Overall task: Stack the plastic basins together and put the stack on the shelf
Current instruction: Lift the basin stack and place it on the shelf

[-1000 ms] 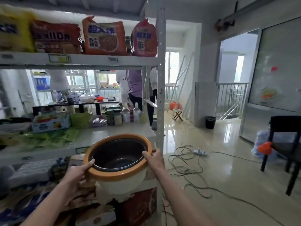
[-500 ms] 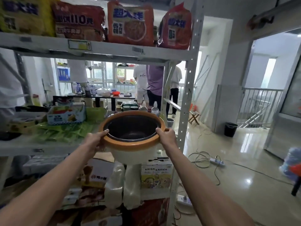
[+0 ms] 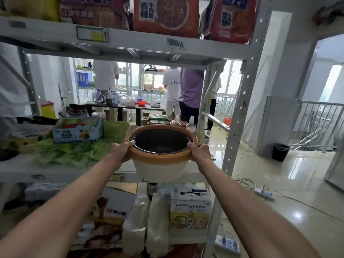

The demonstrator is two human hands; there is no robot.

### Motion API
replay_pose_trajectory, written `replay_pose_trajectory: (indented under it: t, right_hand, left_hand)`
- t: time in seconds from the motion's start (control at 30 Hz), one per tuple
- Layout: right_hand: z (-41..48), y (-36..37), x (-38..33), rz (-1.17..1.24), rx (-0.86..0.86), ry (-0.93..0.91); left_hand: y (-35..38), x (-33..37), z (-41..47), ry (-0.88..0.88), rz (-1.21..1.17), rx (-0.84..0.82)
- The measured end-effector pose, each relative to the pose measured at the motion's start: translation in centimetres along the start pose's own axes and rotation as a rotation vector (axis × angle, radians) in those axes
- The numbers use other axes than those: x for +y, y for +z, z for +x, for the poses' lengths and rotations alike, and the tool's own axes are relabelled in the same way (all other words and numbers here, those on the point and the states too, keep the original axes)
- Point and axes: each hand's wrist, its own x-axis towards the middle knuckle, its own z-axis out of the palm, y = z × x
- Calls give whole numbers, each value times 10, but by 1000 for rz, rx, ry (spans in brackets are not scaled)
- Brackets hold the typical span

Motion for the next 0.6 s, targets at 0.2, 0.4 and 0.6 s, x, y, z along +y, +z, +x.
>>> replay_pose_trajectory:
  t: [0.2, 0.4, 0.6]
  right_hand:
    - [30, 29, 28, 85, 34, 63]
    - [54, 40, 24, 134, 43, 57]
    - [83, 52, 36, 169, 59, 40]
  left_hand:
    - [10, -22, 42, -8, -30, 22]
    - [19, -20, 65, -32, -98, 8]
    - [24, -23, 95, -41, -65, 7]
